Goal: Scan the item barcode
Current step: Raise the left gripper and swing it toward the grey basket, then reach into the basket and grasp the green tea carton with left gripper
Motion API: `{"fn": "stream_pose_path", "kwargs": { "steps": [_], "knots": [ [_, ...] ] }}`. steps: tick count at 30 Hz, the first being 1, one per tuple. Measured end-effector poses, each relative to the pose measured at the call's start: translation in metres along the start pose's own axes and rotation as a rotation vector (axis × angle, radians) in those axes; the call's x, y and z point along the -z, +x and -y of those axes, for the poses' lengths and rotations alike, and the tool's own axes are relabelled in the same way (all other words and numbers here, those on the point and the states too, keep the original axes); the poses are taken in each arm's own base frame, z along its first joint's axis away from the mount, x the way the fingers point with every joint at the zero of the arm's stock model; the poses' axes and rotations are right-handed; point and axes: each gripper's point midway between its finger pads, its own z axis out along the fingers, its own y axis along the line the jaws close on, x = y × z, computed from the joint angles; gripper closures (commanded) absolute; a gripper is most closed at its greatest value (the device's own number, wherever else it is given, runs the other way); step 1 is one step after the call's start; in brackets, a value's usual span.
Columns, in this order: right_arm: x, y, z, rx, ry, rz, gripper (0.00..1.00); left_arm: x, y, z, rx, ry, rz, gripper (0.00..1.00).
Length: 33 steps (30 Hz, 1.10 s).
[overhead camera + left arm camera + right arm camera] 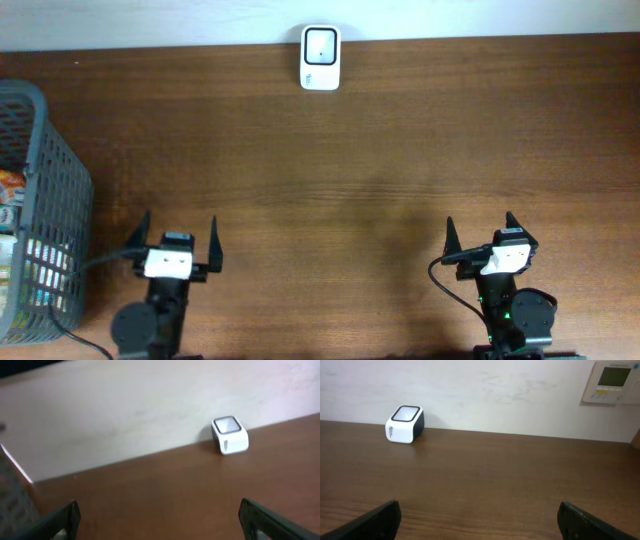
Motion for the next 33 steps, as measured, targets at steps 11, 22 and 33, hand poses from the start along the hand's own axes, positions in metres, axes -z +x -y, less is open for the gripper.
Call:
{"fn": "stream_pose_path", "kwargs": {
  "steps": [11,22,33],
  "knots": [
    [0.000,0.000,0.000,0.000,0.000,-0.001,0.01,-0.096,-0.093,-0.020,0.107,0.223,-0.582,0.01],
    [0.000,0.000,0.000,0.000,0.000,-0.001,0.01,-0.144,-0.129,-0.060,0.229,0.140,-0.653,0.01],
    [0.000,0.000,0.000,0.000,0.000,-0.001,0.01,0.006,-0.045,-0.287,0.726,-0.951,-0.821,0.05]
  ]
}}
